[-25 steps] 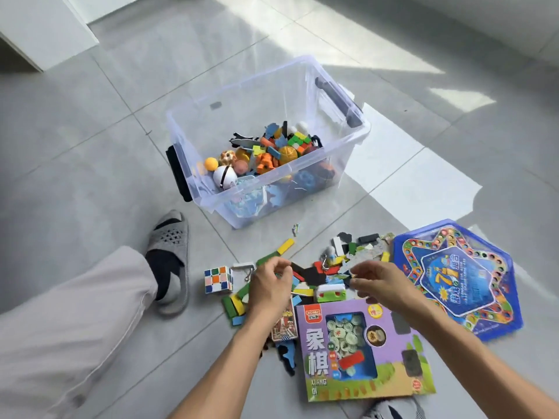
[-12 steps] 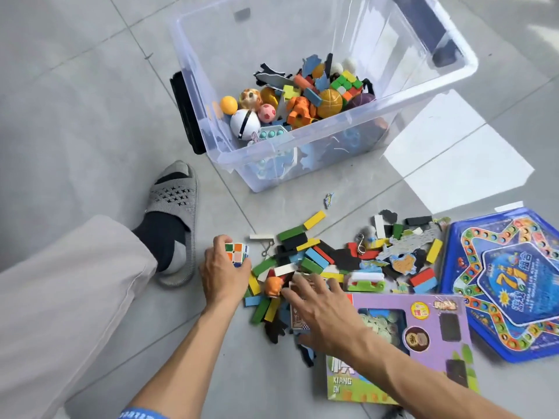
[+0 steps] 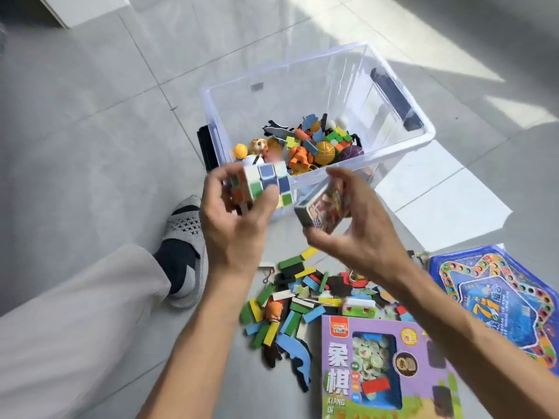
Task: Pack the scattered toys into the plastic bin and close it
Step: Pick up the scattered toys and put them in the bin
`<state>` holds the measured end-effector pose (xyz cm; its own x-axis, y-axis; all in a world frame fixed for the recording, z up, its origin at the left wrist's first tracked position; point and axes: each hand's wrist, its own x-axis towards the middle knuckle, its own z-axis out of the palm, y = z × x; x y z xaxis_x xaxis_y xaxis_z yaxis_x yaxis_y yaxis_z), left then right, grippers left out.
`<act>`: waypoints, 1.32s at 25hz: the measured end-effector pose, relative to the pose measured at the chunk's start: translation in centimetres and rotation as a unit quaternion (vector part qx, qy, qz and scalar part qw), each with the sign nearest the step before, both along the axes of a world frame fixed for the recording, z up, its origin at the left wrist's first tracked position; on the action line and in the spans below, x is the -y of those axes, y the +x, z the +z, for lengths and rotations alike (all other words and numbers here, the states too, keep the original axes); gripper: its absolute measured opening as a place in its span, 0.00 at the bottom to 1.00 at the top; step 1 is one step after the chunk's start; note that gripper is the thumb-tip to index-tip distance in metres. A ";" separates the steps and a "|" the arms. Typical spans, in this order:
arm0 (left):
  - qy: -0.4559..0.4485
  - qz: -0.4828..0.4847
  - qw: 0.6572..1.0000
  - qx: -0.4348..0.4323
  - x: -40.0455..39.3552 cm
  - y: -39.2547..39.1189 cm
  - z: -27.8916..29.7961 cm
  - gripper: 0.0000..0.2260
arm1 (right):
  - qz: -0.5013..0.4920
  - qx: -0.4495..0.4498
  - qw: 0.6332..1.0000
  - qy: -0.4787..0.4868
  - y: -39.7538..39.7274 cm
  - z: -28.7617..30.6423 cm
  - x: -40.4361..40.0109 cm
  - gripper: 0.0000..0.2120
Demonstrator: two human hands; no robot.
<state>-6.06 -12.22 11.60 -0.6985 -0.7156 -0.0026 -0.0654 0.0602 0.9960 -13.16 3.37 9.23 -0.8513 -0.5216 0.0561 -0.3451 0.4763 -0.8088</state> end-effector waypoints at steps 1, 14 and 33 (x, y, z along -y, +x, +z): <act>-0.015 0.000 1.000 -0.015 1.1 -2.4 1.9 0.18 | -0.021 -0.008 0.999 -0.024 -2.5 2.3 1.0 0.42; -0.223 -0.181 0.830 0.479 -4.8 9.3 -18.1 0.17 | 0.043 -0.036 0.970 0.238 6.0 -15.2 -3.7 0.11; -0.128 -0.001 0.988 0.087 0.4 -6.2 1.7 0.23 | -0.183 -0.050 0.982 -0.025 -9.7 3.9 1.5 0.19</act>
<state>-12.24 -12.64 13.27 -0.7048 -0.7070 0.0588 -0.2335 0.3093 0.9219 -22.84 1.88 13.11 -0.9701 -0.1764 0.1668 -0.2373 0.5443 -0.8046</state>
